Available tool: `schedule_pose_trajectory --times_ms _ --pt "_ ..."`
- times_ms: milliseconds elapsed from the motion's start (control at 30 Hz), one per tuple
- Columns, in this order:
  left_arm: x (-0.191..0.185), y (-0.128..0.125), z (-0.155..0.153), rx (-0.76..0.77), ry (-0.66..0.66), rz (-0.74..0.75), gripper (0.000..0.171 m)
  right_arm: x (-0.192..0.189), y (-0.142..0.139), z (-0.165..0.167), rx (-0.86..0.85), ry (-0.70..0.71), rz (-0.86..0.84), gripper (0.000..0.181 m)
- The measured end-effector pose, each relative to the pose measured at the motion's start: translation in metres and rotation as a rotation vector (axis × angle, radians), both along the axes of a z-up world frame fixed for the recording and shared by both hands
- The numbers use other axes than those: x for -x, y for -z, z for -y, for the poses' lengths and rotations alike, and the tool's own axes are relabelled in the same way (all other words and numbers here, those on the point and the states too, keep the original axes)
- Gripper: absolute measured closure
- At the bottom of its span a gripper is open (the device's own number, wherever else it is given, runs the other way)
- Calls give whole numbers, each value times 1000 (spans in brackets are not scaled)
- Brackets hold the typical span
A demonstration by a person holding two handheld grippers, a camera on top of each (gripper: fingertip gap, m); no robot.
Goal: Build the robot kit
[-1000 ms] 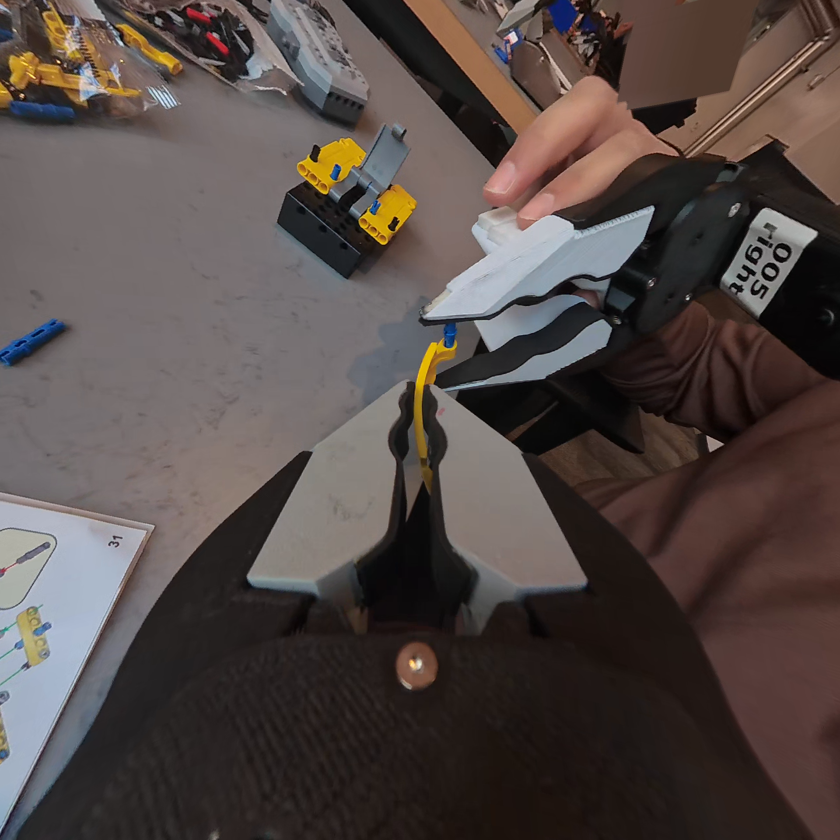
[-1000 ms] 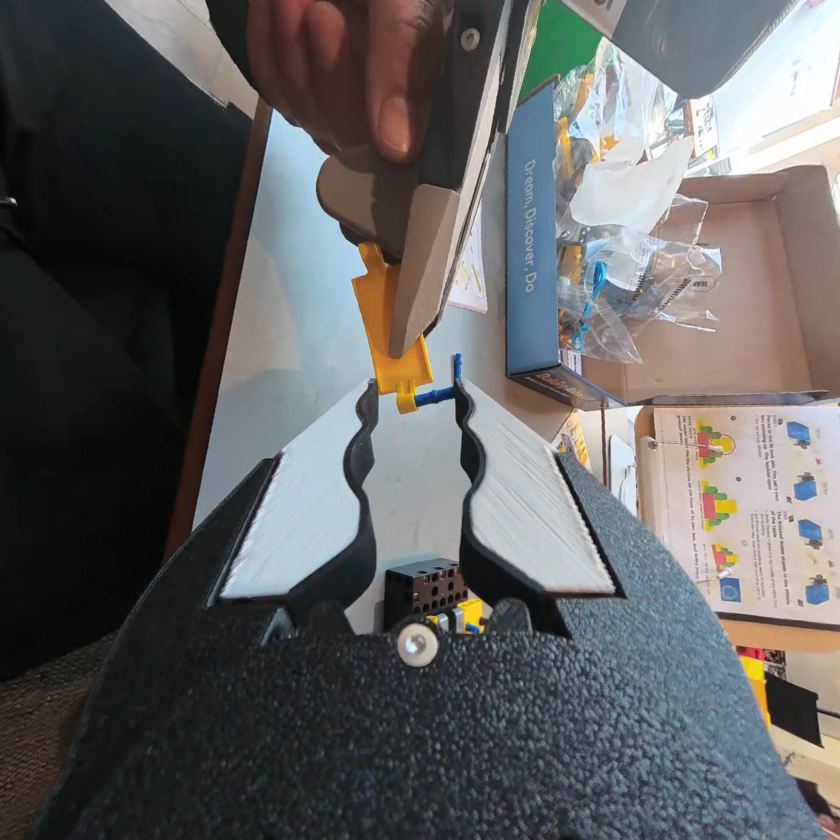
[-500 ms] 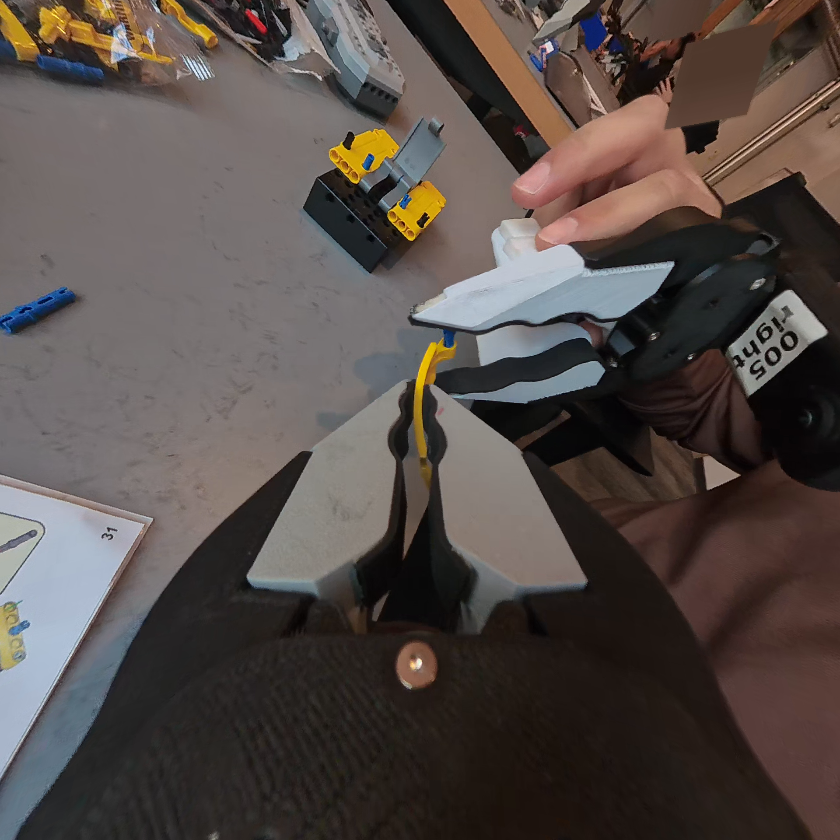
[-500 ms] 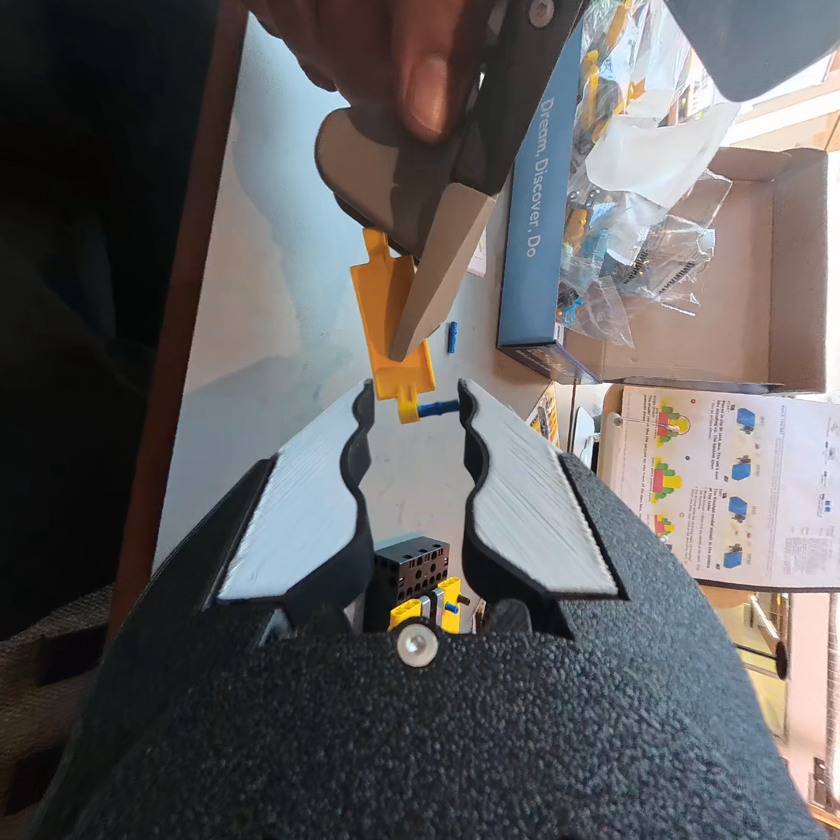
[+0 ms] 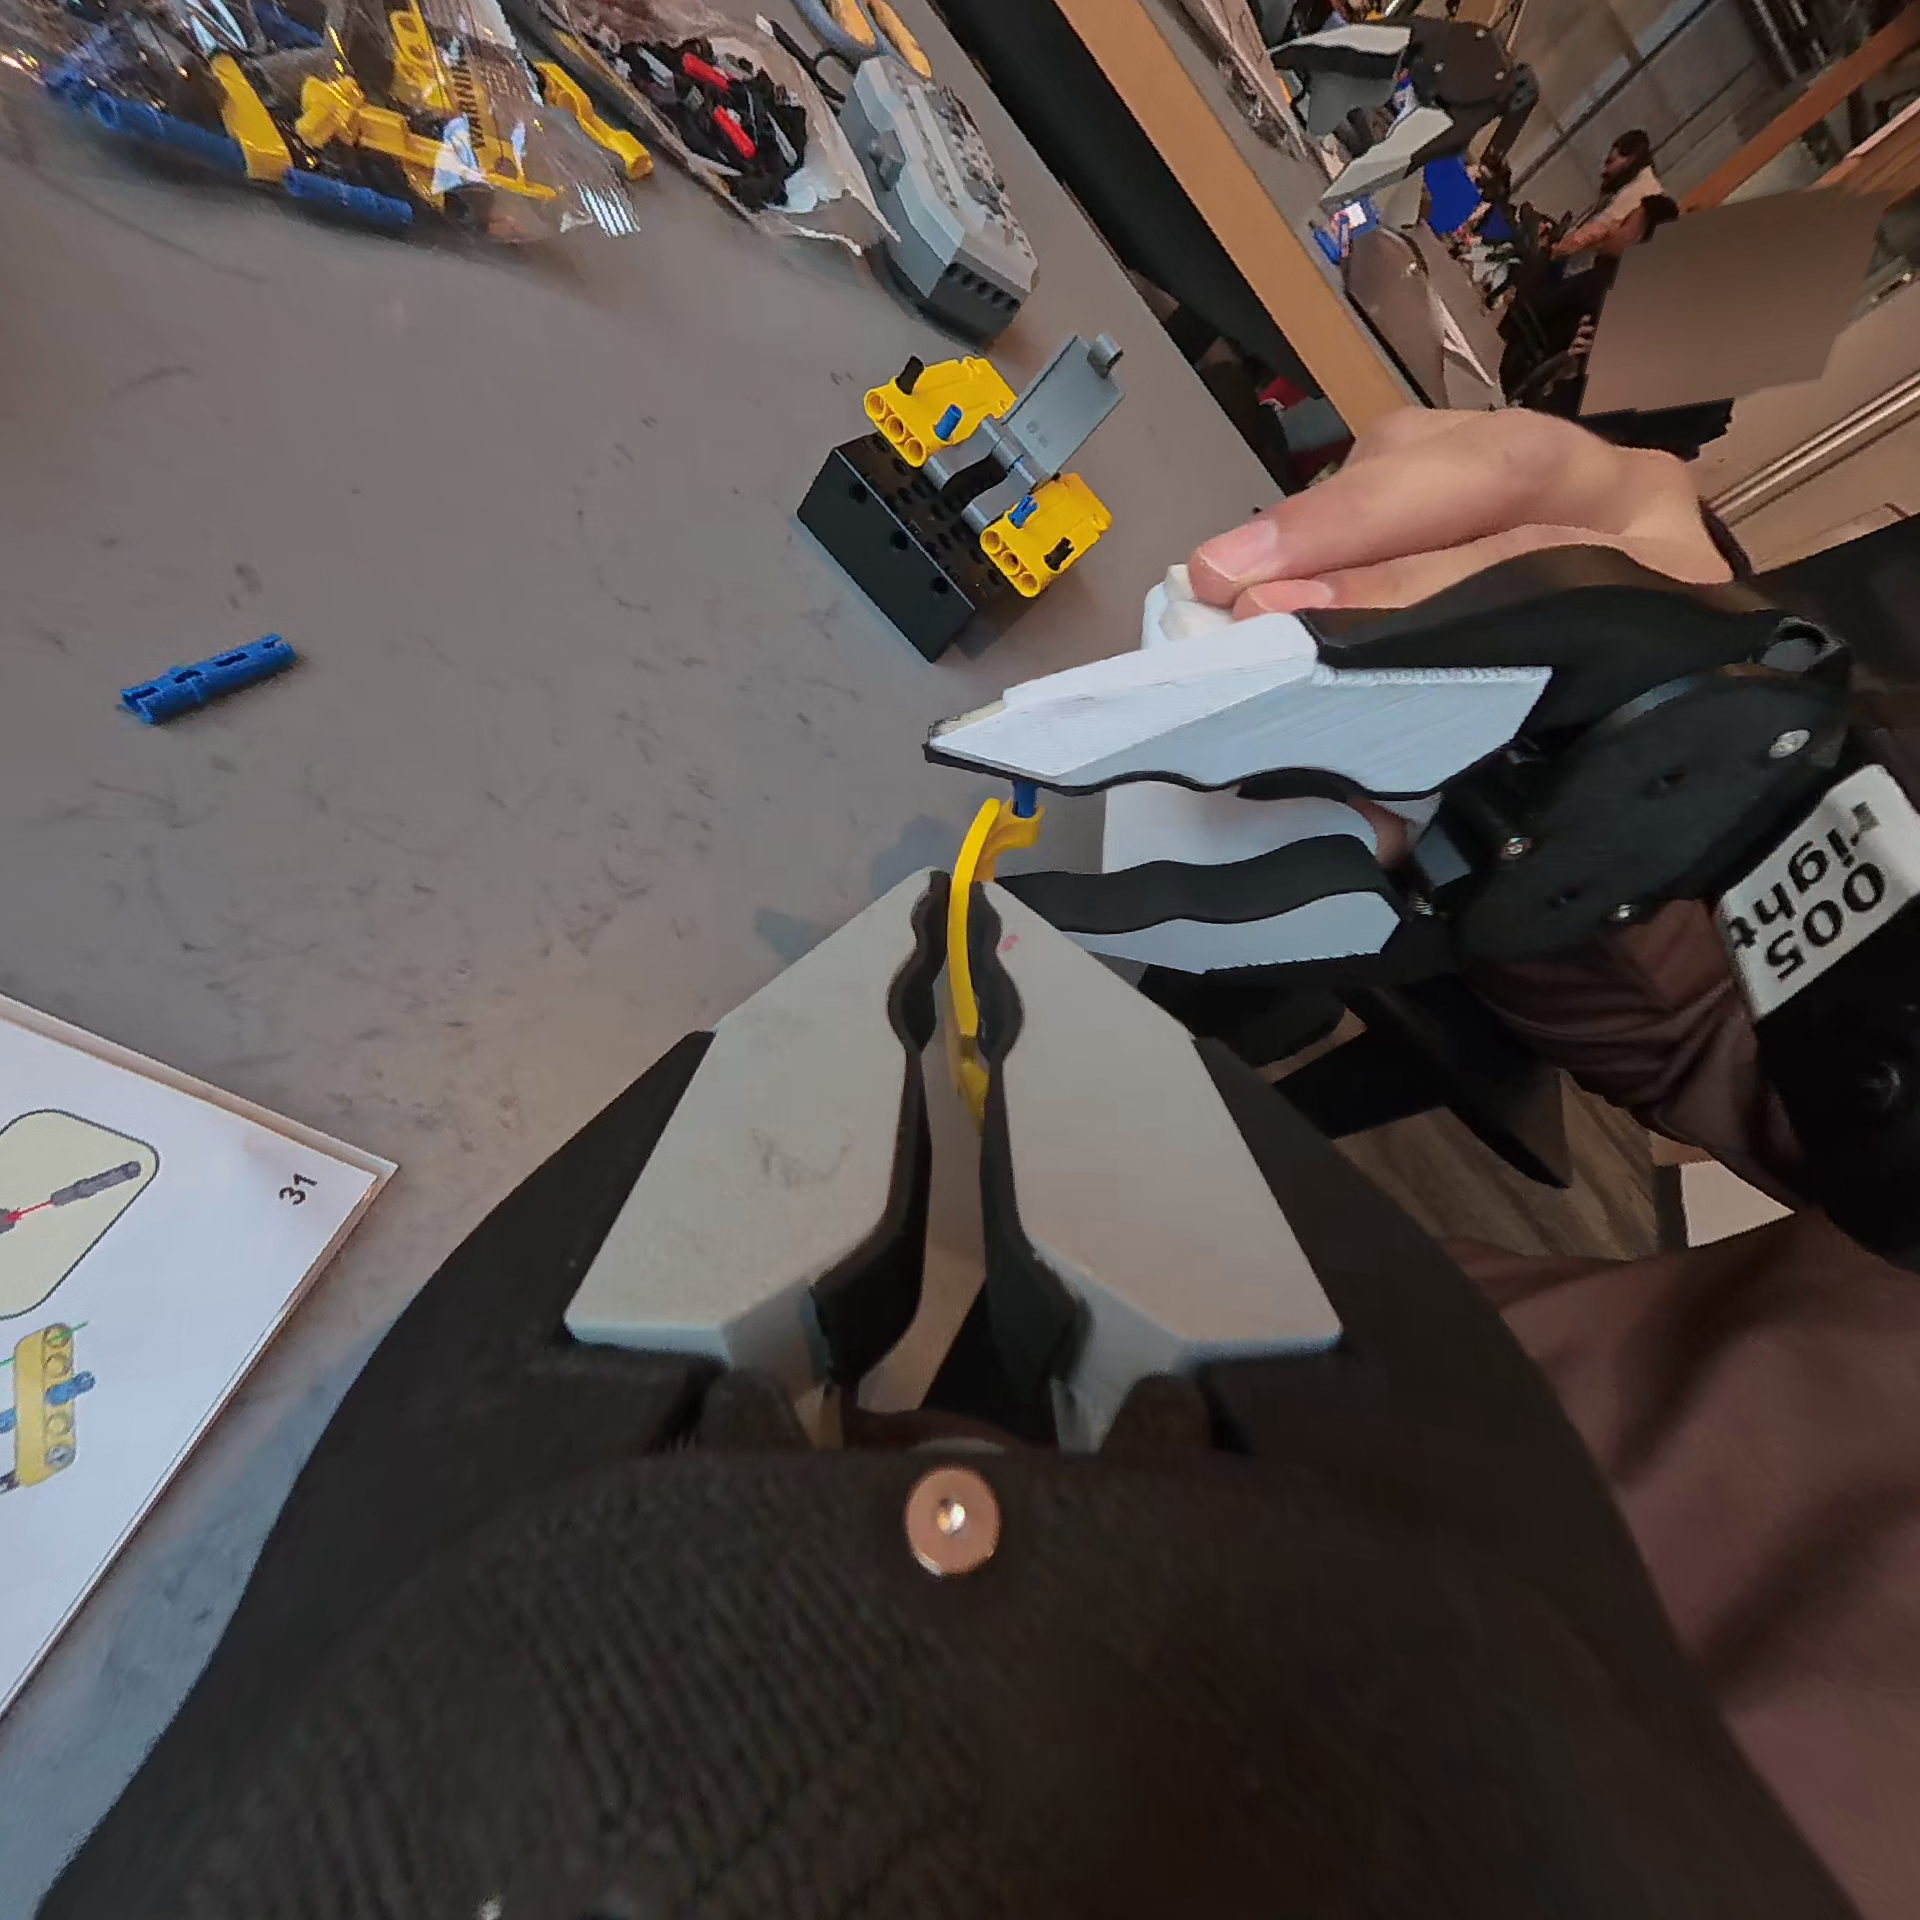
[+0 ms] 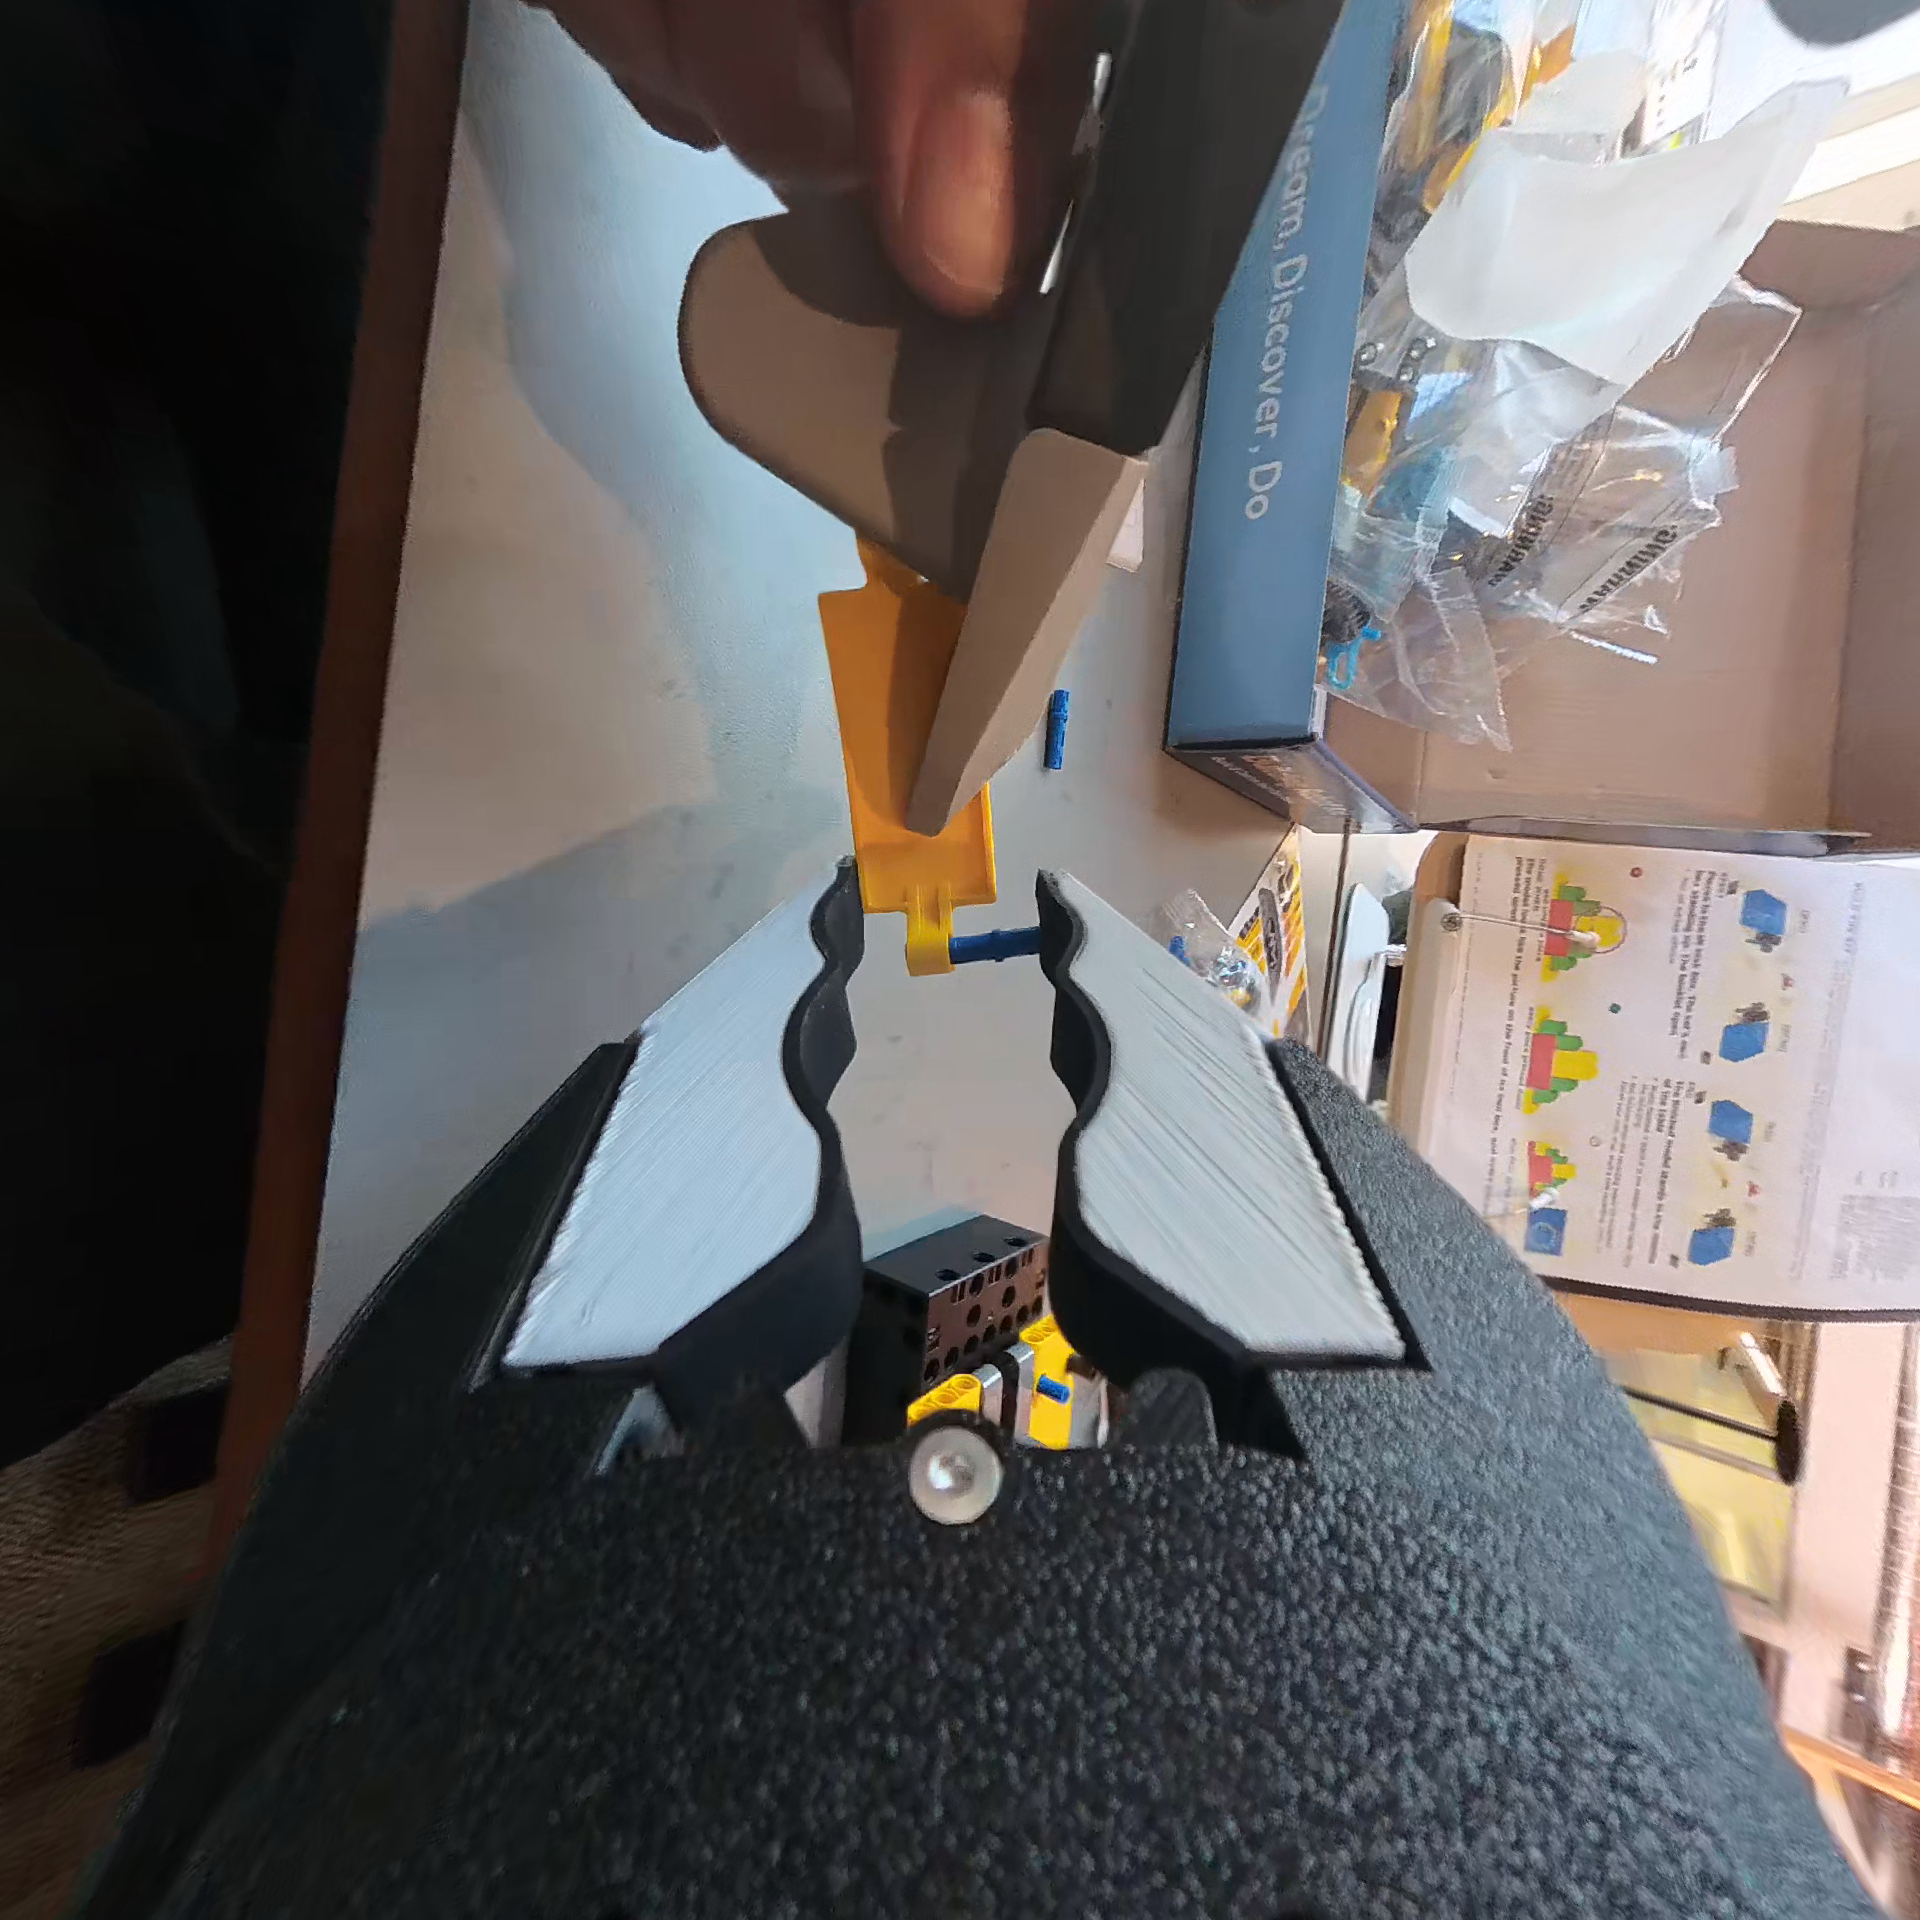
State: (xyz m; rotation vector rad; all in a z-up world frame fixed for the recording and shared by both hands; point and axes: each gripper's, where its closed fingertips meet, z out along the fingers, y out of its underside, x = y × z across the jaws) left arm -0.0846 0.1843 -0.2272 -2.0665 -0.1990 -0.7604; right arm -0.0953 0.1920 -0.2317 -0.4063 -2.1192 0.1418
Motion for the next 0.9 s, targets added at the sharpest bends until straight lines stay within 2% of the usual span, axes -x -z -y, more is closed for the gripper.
schedule_pose_trajectory --times_ms 200,233,267,500,600,700,833,900 --pt "9 -6 -3 -28 -68 38 171 7 -1 -1 39 33 -33 149" --pt "12 -8 -4 -46 -92 61 171 8 -1 -1 46 39 -44 158" --pt "13 -8 -4 -42 -102 78 171 9 0 -1 60 46 -50 157" --pt "22 -19 -7 -107 -147 34 171 19 -14 -4 101 78 -154 155" --pt "25 -17 -7 -109 -142 -62 171 23 -13 -4 163 114 -187 152" --pt "26 -11 -8 -105 -156 -129 171 23 -9 -5 146 112 -191 152" --pt "40 2 -8 -87 -182 -430 171 21 -5 -7 157 128 -180 157" --pt "41 1 -9 -92 -185 -484 171 21 -9 -10 184 153 -200 159"
